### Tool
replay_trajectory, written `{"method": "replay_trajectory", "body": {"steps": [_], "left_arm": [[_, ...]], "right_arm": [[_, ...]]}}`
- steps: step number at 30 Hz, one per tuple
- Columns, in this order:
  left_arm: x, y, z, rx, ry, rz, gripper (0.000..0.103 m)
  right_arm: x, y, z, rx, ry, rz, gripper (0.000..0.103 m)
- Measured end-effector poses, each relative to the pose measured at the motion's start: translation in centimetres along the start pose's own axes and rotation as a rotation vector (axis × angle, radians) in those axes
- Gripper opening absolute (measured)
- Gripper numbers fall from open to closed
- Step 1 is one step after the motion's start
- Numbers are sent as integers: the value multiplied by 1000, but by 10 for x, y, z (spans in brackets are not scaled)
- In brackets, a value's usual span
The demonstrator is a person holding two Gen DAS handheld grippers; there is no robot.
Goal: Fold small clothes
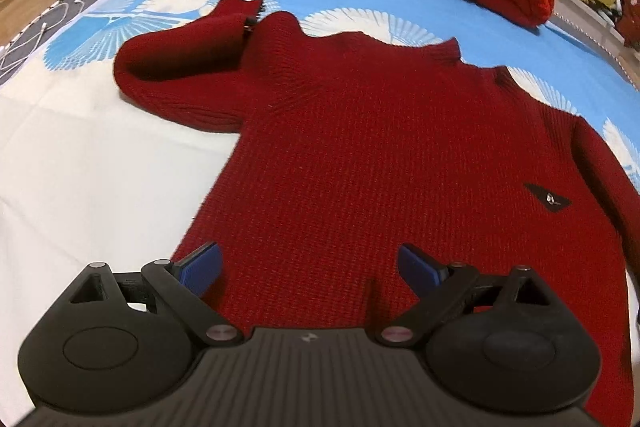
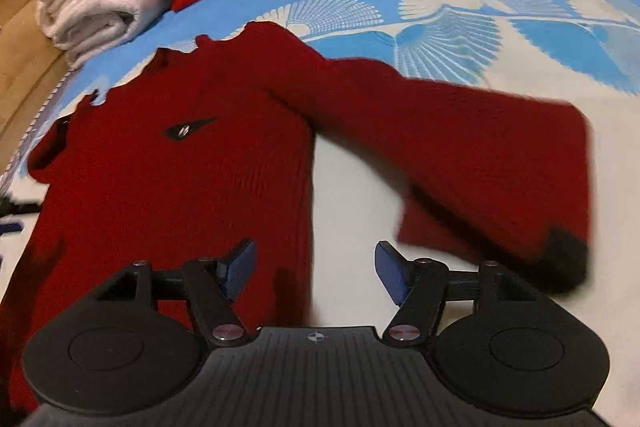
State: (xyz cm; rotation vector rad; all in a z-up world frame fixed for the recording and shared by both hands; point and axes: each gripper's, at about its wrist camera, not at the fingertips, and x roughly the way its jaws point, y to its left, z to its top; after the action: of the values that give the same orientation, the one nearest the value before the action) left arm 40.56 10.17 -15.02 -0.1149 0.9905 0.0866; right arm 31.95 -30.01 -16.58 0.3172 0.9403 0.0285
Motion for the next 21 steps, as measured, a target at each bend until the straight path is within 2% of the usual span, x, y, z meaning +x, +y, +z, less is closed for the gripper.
{"method": "replay_trajectory", "body": {"steps": [1, 3, 4, 5, 6, 7, 8, 11, 14, 16, 19, 21], "left_arm": [[1, -1, 0, 6, 2, 5, 97], [4, 1, 1, 3, 2, 22, 97], [5, 2, 2, -1, 4, 26, 97], [6, 4, 2, -5, 6, 29, 97], [7, 6, 3, -7, 9, 33, 97], [8, 8, 3, -8, 10, 37, 97], [9, 9, 4, -9, 13, 39, 97], [11, 12, 5, -10, 24, 36, 97], [12, 12, 4, -12, 27, 34, 97], [12, 10, 3, -3, 25, 30, 97], [12, 6, 1, 12, 22, 35, 97], [14, 3, 1, 13, 29, 32, 97]], "right_arm": [[9, -3, 16, 0, -22, -35, 62], [18, -26, 55, 46, -93, -157, 42], [13, -49, 79, 127, -164, -221, 28], [0, -74, 99, 236, -259, -270, 36], [-24, -99, 112, 387, -412, -340, 45], [-45, -115, 118, 481, -530, -388, 65], [-61, -125, 121, 503, -586, -391, 70], [-85, -133, 110, 381, -574, -316, 73], [-86, -136, 70, 315, -496, -311, 74], [-82, -139, 37, 344, -457, -304, 74], [-77, -140, -5, 408, -406, -282, 84], [-62, -137, -18, 406, -308, -279, 84]]}}
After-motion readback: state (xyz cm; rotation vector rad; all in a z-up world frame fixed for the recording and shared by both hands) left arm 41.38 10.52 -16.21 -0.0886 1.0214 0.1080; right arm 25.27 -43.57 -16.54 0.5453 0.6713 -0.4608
